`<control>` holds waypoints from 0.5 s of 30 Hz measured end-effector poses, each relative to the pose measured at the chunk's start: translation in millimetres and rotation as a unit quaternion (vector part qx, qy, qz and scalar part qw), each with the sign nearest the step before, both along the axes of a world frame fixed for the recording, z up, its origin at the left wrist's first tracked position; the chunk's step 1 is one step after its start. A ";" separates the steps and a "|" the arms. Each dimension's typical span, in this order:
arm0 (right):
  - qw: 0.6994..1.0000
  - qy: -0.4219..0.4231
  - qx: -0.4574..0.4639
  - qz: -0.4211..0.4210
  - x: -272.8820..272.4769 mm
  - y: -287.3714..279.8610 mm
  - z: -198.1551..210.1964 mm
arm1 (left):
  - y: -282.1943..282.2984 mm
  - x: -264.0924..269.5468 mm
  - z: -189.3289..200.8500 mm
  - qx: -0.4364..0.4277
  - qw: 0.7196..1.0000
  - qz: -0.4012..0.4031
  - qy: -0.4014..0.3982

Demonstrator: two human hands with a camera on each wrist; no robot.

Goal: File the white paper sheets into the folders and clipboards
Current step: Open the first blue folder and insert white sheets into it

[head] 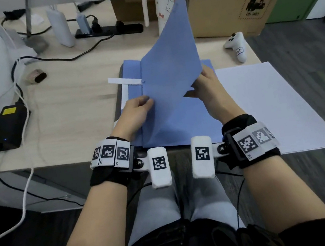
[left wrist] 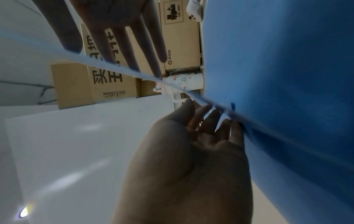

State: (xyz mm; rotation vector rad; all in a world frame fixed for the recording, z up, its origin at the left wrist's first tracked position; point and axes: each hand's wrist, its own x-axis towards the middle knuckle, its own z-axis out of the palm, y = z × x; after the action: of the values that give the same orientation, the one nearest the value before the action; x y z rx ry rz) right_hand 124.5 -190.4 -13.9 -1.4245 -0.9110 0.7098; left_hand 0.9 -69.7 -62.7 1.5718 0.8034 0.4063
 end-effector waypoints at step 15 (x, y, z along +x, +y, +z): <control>0.989 -0.075 -0.107 0.066 -62.3 78.7 -10.2 | 16.7 -88.2 43.0 -0.032 0.976 -0.016 -0.214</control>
State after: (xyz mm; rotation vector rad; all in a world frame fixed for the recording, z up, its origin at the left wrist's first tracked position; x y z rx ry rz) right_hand 62.2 -111.7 -24.2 -1.6350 -1.0787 0.8269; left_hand -87.3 -53.0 -19.7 1.3675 0.4530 0.6624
